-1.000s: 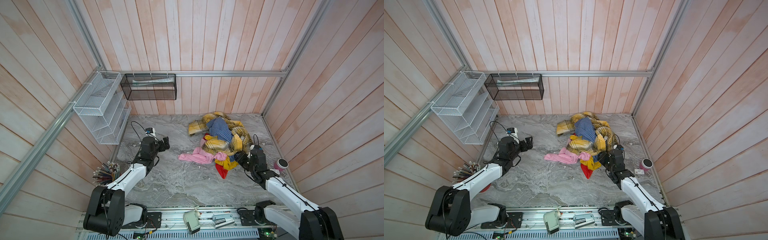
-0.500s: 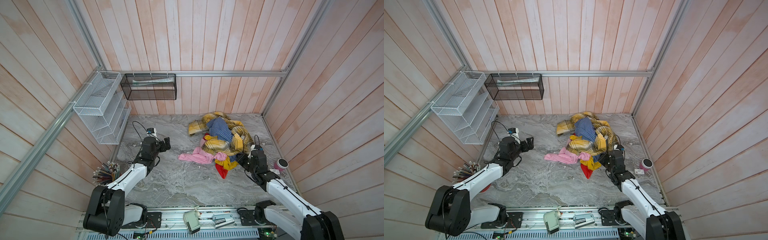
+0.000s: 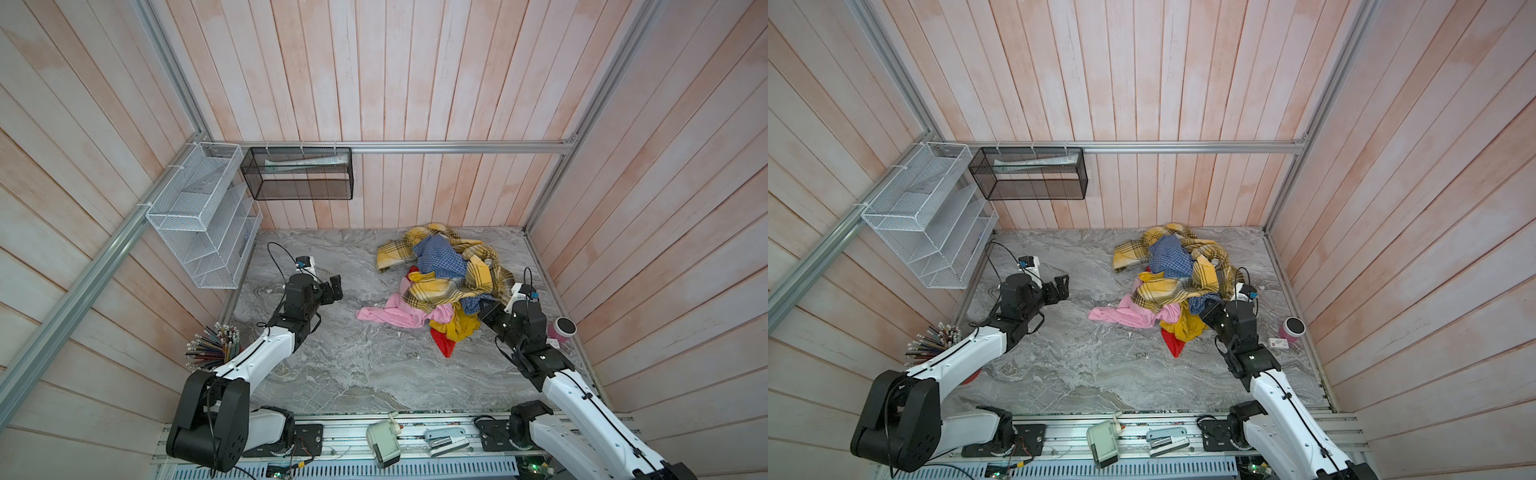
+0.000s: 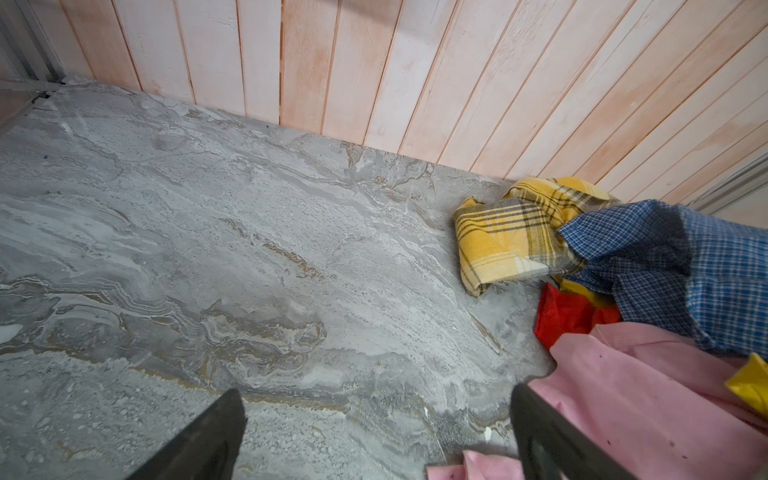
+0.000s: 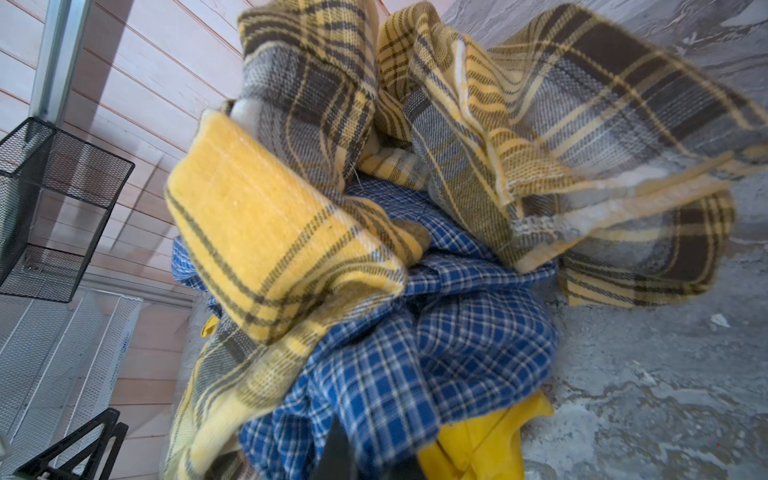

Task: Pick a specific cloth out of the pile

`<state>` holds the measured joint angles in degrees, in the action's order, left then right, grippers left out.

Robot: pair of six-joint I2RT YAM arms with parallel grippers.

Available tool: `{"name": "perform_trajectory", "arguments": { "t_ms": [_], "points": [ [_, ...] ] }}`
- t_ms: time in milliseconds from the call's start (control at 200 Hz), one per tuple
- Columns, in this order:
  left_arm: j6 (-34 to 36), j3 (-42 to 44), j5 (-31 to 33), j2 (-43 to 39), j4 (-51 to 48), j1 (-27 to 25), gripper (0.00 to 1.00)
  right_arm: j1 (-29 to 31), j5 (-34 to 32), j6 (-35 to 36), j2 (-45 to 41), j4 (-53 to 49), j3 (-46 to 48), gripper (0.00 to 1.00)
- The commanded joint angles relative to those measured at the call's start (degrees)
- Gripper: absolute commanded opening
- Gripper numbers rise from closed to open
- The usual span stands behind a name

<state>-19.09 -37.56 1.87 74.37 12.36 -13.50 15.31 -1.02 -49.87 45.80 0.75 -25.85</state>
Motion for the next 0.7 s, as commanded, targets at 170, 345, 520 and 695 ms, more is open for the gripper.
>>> {"name": "perform_trajectory", "arguments": {
  "t_ms": [170,345,520,695],
  "points": [
    [1.3,-1.4,0.8,0.6,-0.9,-1.0,1.00,2.4,-0.9,1.4,0.4,0.3,-8.0,0.00],
    [1.5,-1.5,1.2,0.9,-1.0,-1.7,1.00,5.2,-4.7,2.9,0.5,-1.2,-11.4,0.00],
    [2.0,-1.8,1.4,1.0,-1.2,-2.0,1.00,7.8,-8.0,4.3,0.0,-1.2,-12.5,0.00],
    [2.1,-1.9,1.6,1.3,-1.2,-2.3,1.00,11.0,-11.4,7.3,-0.2,-0.8,-14.2,0.00]
  ]
}}
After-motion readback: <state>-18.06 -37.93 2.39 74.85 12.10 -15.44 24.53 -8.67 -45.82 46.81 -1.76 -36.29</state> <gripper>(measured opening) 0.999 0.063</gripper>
